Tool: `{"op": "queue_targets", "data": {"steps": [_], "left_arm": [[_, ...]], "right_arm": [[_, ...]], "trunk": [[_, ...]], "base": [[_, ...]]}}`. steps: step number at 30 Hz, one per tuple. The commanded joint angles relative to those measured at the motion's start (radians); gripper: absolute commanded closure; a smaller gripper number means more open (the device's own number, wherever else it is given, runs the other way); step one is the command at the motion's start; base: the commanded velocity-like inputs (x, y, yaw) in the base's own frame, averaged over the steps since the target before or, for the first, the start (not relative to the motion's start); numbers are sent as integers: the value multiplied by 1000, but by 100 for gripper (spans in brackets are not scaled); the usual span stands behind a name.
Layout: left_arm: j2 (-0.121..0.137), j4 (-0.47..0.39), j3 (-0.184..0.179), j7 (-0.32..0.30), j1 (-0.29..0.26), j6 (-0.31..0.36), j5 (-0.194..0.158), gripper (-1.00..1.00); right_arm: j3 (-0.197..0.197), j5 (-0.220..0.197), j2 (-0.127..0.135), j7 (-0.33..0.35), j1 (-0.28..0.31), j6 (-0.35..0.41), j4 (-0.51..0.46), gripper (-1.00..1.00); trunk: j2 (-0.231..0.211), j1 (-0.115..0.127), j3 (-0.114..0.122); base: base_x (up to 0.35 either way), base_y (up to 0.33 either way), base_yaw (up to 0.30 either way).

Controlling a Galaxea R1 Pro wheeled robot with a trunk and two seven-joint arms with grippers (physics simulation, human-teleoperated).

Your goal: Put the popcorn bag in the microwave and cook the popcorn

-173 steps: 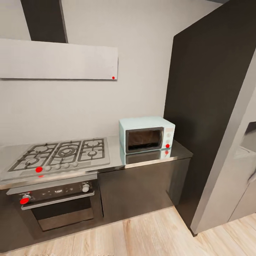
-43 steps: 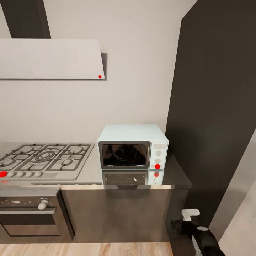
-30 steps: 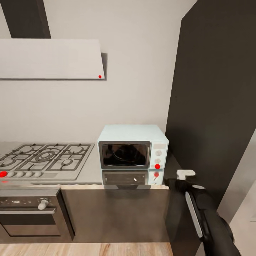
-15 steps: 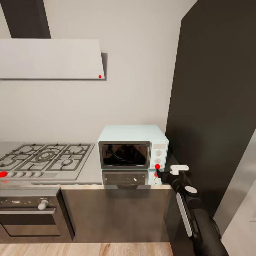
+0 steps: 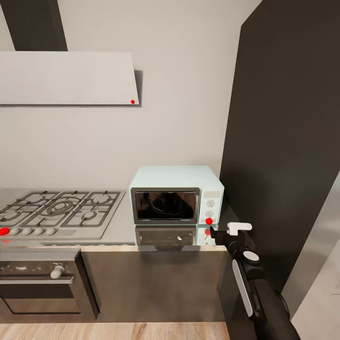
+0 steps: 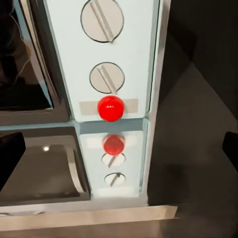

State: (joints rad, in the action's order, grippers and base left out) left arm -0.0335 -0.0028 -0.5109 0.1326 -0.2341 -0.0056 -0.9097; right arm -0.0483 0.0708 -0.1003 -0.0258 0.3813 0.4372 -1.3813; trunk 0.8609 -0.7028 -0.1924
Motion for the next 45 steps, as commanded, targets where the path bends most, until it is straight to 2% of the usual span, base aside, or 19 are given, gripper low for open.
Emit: {"op": "queue_targets", "data": {"steps": [1, 8, 25, 45], "left_arm": [[0, 0, -9, 4, -1, -1, -7, -100], [1, -2, -9, 4, -1, -1, 3, -100], [1, -2, -9, 4, -1, -1, 4, -100], [0, -2, -9, 4, -1, -1, 3, -100]], "right_arm": [[-1, 9, 0, -1, 1, 7, -1, -100], [1, 10, 13, -2, 1, 6, 44, -100], [2, 7, 11, 12, 1, 14, 66, -100], [2, 12, 11, 2, 1, 5, 154, -100]], "trunk": [[1, 0, -1], [1, 0, -1], [1, 0, -1], [1, 0, -1]], "base": [[0, 0, 0], [114, 0, 0], [204, 0, 0], [7, 0, 0]]}}
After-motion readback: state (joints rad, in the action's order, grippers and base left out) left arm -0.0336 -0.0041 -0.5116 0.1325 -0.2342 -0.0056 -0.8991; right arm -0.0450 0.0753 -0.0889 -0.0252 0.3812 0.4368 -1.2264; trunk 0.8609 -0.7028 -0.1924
